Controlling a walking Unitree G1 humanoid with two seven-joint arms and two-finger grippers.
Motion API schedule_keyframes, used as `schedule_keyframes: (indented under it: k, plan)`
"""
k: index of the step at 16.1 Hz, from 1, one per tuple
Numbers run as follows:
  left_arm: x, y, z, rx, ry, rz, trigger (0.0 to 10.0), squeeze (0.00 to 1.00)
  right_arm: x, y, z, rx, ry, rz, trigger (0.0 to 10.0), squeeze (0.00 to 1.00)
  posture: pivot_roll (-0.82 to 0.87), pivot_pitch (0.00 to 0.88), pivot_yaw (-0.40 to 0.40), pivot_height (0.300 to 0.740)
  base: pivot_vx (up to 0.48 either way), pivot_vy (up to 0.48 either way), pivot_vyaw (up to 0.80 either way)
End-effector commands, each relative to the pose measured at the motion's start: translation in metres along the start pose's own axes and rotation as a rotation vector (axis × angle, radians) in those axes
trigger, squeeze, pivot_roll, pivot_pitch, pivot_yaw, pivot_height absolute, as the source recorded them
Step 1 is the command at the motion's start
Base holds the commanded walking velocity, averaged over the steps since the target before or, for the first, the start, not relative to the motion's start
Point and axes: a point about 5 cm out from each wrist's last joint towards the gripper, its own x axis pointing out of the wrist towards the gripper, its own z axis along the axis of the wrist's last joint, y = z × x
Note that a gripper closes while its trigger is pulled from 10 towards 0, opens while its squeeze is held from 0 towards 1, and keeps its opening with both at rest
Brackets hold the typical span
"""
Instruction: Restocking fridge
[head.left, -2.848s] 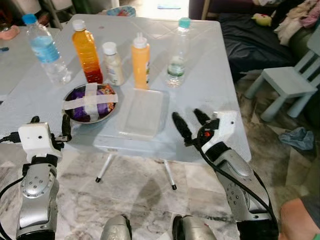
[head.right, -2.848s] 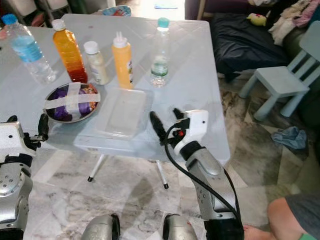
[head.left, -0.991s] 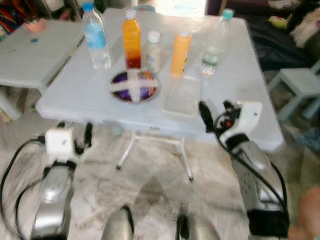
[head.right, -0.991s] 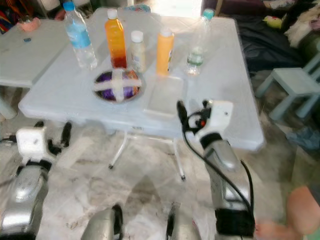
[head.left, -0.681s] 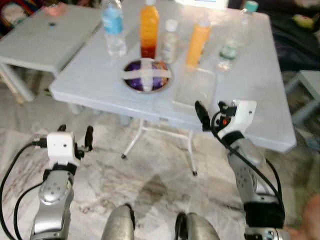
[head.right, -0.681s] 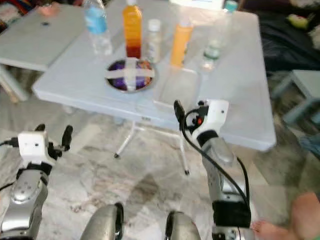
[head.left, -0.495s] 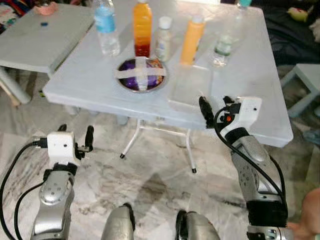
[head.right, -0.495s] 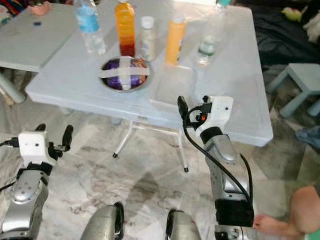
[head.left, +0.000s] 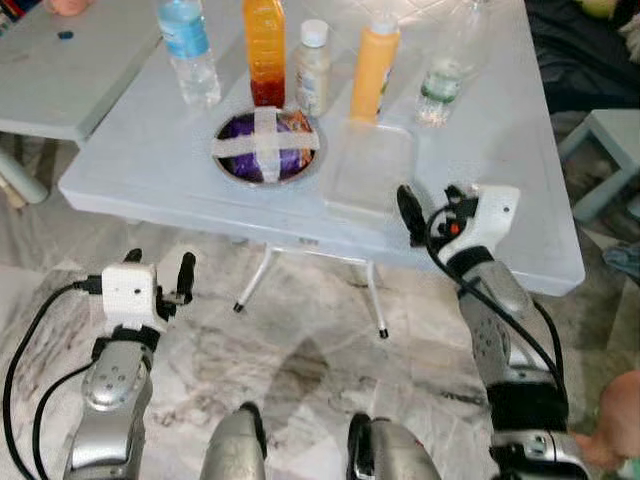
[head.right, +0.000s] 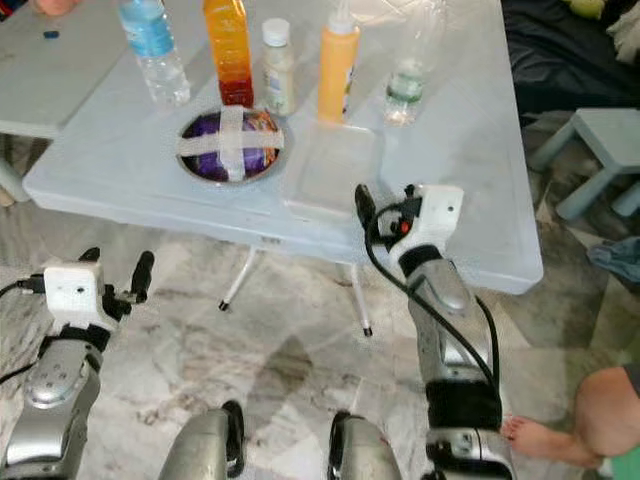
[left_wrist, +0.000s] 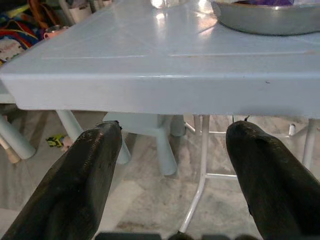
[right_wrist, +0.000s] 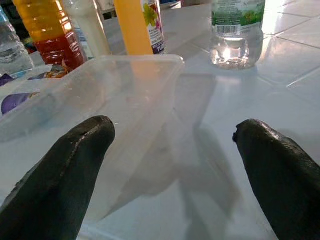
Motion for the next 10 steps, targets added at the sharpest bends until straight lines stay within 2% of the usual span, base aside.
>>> schedule_keyframes:
  k: [1,3,8,10]
  plan:
    - [-0.003,0.002,-0.001,0.013,0.014,-0.002,10.0,0.00,0.002,0.001,-0.002,0.005,0.006,0.018,10.0,0.00,0.09,0.171,0.016,0.740,0.000,0.000,0.00]
    - [-0.005,0.001,0.000,0.017,0.015,-0.010,10.0,0.00,0.009,0.008,0.003,0.014,-0.012,0.045,10.0,0.00,0.10,0.174,0.017,0.740,0.000,0.000,0.00]
    - [-0.003,0.001,0.005,0.024,0.002,-0.017,10.0,0.00,0.009,0.017,0.017,0.026,-0.080,0.062,10.0,0.00,0.09,0.176,0.023,0.740,0.000,0.000,0.00]
    - [-0.002,-0.001,0.004,0.023,0.000,-0.022,10.0,0.00,0.011,0.018,0.012,0.030,-0.066,0.067,10.0,0.00,0.09,0.175,0.026,0.740,0.000,0.000,0.00]
